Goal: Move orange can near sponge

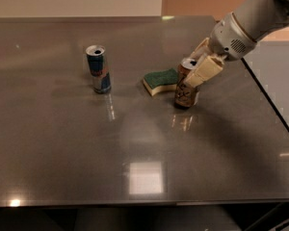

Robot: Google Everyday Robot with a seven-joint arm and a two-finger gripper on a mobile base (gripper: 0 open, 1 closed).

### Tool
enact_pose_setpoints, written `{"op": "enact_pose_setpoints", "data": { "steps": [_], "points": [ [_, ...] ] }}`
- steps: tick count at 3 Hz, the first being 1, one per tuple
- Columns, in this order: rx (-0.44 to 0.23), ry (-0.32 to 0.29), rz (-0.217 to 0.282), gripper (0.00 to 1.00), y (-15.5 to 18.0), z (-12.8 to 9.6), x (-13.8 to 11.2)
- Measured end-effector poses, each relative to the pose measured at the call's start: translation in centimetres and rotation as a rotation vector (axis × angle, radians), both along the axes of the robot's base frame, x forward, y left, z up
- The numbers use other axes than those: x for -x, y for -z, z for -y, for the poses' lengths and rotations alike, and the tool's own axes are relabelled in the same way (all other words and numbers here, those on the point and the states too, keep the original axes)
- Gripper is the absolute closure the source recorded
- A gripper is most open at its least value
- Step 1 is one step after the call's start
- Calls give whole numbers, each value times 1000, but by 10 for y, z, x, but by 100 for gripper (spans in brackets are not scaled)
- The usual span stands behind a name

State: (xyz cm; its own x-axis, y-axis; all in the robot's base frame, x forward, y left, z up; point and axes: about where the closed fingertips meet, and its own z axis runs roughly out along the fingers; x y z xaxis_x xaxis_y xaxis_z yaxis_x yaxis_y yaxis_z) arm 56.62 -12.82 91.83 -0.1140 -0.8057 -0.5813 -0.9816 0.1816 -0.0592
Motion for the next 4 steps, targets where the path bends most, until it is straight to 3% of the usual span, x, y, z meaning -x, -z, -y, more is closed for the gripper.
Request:
{"op": "enact_pose_setpoints", "data": {
  "steps": [1, 2, 4],
  "points": [
    [-18, 15, -9, 100, 4, -3, -9],
    [-24, 19, -13, 82, 9, -5, -15],
    [-25, 11, -18, 36, 13, -8, -17]
  ]
}}
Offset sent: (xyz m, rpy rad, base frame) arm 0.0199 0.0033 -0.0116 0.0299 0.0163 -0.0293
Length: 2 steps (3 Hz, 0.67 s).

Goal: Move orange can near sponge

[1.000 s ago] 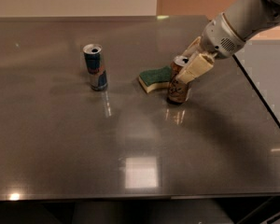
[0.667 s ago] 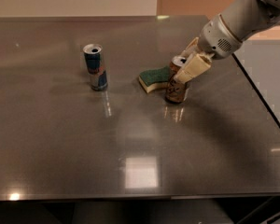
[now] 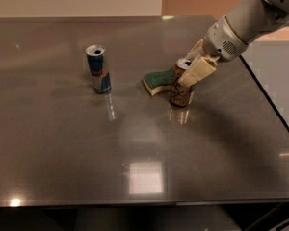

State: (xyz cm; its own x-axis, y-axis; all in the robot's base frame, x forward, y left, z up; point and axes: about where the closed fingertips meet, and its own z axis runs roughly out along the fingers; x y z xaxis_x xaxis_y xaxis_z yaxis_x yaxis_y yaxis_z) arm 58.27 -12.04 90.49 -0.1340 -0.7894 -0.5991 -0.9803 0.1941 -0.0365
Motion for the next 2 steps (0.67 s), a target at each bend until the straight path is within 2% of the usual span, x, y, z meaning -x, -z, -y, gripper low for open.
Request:
{"op": "enact_pose_setpoints", "data": {
  "steps": [1, 2],
  "points": [
    [-1, -2, -1, 13, 1, -2, -1],
    [-1, -5, -2, 0, 2, -4, -1]
  ]
}}
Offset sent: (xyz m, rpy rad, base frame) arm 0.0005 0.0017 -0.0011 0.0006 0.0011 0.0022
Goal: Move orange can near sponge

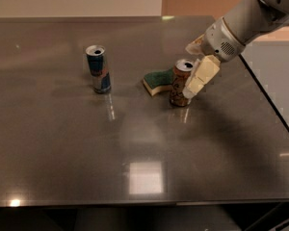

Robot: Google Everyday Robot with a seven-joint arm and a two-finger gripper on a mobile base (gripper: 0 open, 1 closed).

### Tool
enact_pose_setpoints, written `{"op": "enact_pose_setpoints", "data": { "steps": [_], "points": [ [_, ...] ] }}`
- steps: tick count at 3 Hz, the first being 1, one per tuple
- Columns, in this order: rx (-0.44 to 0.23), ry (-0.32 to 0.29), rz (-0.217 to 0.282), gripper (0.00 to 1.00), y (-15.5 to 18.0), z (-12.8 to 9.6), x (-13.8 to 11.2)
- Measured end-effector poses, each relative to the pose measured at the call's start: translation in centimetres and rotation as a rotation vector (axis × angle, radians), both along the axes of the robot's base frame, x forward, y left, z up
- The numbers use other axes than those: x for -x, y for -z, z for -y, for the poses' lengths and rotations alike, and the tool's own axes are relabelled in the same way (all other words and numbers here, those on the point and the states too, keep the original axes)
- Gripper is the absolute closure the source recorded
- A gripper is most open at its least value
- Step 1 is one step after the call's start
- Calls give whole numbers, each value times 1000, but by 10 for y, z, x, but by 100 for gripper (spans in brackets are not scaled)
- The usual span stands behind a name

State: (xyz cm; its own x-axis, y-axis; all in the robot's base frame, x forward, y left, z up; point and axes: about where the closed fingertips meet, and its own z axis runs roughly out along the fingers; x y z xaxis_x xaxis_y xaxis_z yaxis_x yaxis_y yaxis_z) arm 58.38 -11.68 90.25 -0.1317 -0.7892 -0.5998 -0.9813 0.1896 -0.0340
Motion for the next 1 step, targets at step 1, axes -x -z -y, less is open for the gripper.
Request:
{"op": "enact_pose_setpoints", "data": {
  "steps": [1],
  "points": [
    [0, 0, 0, 0, 0, 0, 0]
  ]
}}
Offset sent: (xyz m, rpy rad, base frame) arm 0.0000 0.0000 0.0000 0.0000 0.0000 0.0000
